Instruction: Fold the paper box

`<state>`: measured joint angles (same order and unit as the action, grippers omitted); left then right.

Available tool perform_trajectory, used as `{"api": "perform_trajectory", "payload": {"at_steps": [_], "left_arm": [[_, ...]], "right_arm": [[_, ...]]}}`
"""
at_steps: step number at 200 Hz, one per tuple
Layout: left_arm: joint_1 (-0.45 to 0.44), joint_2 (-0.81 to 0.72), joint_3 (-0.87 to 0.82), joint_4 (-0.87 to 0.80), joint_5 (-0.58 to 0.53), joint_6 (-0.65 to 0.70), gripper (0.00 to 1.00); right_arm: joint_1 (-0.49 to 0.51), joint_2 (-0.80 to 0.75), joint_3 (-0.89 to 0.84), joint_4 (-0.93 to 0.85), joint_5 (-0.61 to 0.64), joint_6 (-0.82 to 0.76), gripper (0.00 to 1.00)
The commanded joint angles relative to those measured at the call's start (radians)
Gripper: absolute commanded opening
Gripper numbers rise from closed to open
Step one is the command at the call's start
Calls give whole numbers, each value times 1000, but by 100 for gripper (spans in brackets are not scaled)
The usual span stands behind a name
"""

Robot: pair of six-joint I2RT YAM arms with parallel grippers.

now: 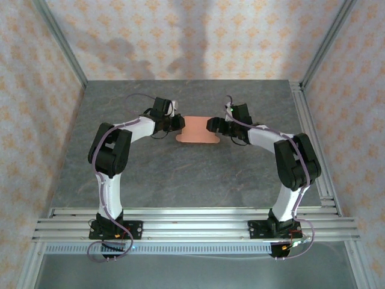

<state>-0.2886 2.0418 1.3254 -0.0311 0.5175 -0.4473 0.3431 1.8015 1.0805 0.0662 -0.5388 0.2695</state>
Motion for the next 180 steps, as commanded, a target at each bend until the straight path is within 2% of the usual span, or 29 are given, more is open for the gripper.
{"api": "perform_trajectory", "payload": {"at_steps": [1,69,129,180], "left_arm": [[18,-10,-40,-8,34,-11,12],[69,9,-83,57,137,-36,10],[75,22,-78,50,161,-25,10],[75,30,-69,36,161,-18,11]], "right_arm": [[-8,-14,-11,67,2,74,79],[-49,30,-45,184,-17,278,80],[-54,120,-17,372,-219,426,80],[-53,151,7,392,-265,447,78]]}}
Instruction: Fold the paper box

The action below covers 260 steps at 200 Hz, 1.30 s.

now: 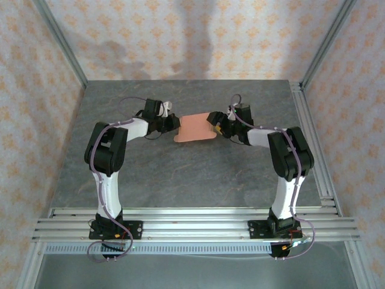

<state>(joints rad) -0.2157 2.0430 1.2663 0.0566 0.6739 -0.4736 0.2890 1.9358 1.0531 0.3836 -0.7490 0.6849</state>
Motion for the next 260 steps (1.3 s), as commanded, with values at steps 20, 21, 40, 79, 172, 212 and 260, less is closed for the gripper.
{"api": "perform_trajectory", "payload": {"at_steps": [20,21,40,79,172,212,260], "left_arm": [[2,35,-7,-63,-2,15,10],[2,34,-8,-64,-2,15,10],[2,34,-8,-60,3,10,10],[2,34,-3,-67,-6,14,12],[1,-165,-181,162,-109,15,62],[-25,-317,-324,286,-242,126,82],[-148,-472,-449,390,-459,469,96]], "right_arm": [[1,32,32,127,-79,68,78],[1,33,33,131,-79,70,78],[1,38,39,143,-88,82,71],[1,29,41,146,-89,81,60],[1,-23,34,75,-53,56,46],[-2,-61,42,19,-36,35,42],[-18,-110,53,-42,-28,40,40]]}}
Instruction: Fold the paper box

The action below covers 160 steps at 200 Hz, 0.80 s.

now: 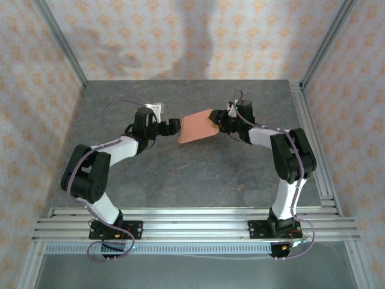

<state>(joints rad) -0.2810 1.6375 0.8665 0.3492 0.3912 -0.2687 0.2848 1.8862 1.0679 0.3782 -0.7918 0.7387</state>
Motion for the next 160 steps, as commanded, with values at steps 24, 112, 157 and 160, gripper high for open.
{"api": "perform_trajectory", "payload": {"at_steps": [24,112,157,160], "left_arm": [[-188,-107,-105,189,-282,512,100],[-379,19,-155,519,-604,1032,98],[-386,83,-140,653,-611,1133,89],[-386,87,-140,662,-610,1137,88]], "right_arm": [[-27,-95,38,-52,11,16,39],[-83,-245,23,-157,-50,135,39],[-95,-285,3,-192,-124,192,38],[-96,-289,2,-196,-129,195,38]]}}
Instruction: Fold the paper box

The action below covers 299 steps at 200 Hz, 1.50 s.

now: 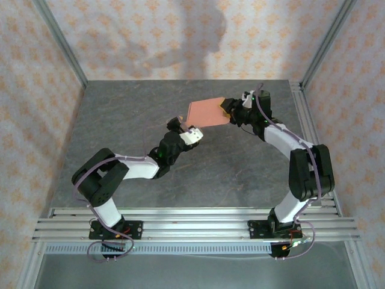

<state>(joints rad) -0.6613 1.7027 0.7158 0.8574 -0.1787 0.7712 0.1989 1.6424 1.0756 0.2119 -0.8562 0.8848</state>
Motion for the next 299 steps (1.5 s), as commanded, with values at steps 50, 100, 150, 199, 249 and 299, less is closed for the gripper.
{"api": "perform_trajectory", "payload": {"at_steps": [50,100,150,199,249,299], "left_arm": [[-17,58,20,250,-13,121,81],[-19,74,41,233,21,118,70],[-22,65,39,209,26,116,59],[-37,53,47,148,7,153,45],[-40,45,55,67,7,145,35],[-38,14,66,-67,-13,93,33]], "right_arm": [[-9,-70,-45,-38,-98,103,37],[-10,-88,-75,-12,-115,157,36],[-9,-90,-92,-1,-115,176,36],[-9,-79,-83,10,-119,194,40],[-10,-85,-65,-8,-106,186,55],[-13,-123,-23,-190,-29,53,80]]}}
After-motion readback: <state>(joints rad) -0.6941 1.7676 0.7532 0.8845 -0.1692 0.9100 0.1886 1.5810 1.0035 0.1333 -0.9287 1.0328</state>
